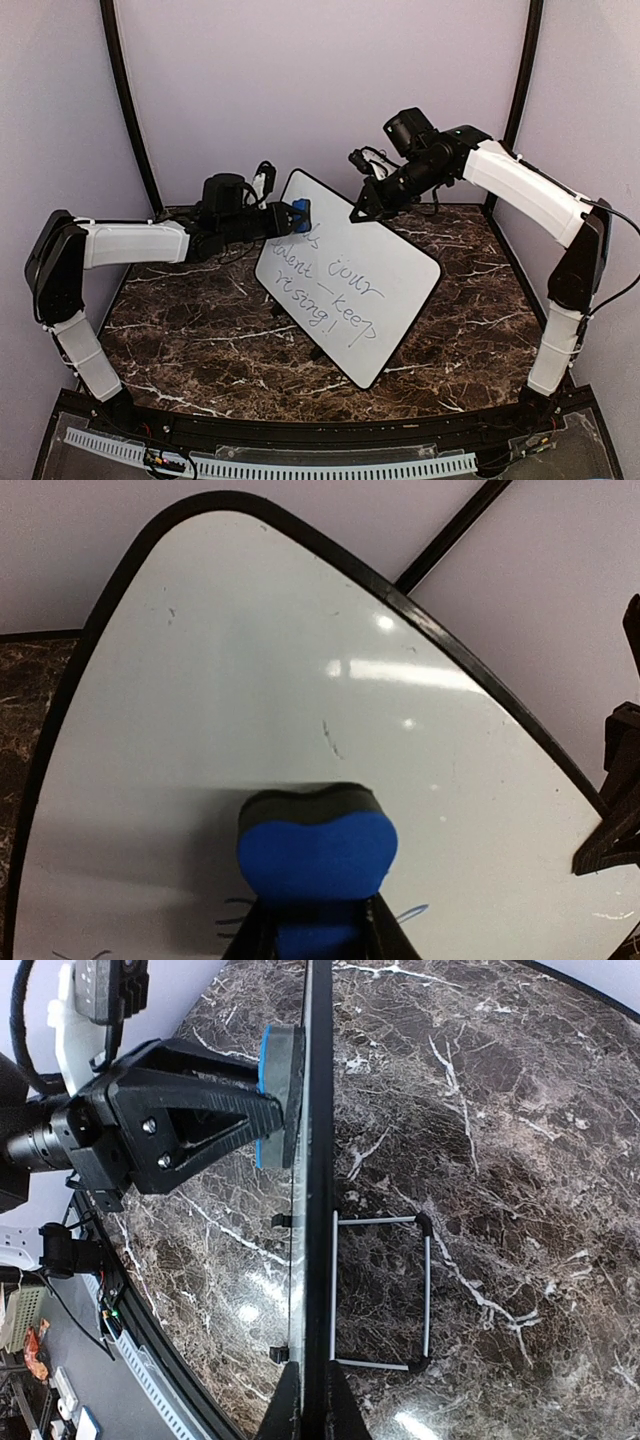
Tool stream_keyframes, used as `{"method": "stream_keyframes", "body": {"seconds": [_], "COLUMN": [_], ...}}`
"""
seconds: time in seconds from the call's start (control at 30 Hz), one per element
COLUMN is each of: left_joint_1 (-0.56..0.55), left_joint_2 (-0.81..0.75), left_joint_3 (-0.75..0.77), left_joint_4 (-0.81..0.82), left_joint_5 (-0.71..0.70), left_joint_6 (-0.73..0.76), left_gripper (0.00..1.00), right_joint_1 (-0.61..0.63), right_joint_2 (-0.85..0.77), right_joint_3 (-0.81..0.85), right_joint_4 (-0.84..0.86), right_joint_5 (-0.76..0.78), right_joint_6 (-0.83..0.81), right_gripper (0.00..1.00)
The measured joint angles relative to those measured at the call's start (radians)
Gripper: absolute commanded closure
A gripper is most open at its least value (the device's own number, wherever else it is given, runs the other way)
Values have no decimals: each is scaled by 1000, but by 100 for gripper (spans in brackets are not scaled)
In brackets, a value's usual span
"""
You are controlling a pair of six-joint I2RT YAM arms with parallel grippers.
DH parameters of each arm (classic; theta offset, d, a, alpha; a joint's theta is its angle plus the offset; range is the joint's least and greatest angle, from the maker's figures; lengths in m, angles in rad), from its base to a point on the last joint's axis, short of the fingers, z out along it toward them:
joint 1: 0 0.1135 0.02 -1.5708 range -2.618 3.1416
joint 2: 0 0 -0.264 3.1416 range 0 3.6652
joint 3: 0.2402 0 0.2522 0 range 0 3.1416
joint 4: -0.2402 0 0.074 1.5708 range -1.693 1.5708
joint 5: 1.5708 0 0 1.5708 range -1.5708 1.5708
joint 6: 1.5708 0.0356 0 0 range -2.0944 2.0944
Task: Erase the whiteboard
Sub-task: Erase the center of the whiteboard.
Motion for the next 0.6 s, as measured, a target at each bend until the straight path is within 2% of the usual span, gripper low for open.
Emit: {"method": "stream_keyframes", "body": {"seconds": [0.3, 0.6], "left_joint_1": [-21, -19], "left_joint_2": [-80, -70], "left_joint_3": [-214, -162], "left_joint_4": [-16, -94], "left_joint_5": [-47, -93], "left_joint_6": [-12, 8], "left_gripper": [100, 100], "right_joint_1": [1, 2], "right_joint_2": [0, 0], "right_joint_3": [0, 0], "right_joint_4": [7, 6], "right_joint_5": [-11, -6], "right_joint_6": [-8, -5], "right_gripper": [100, 100]}}
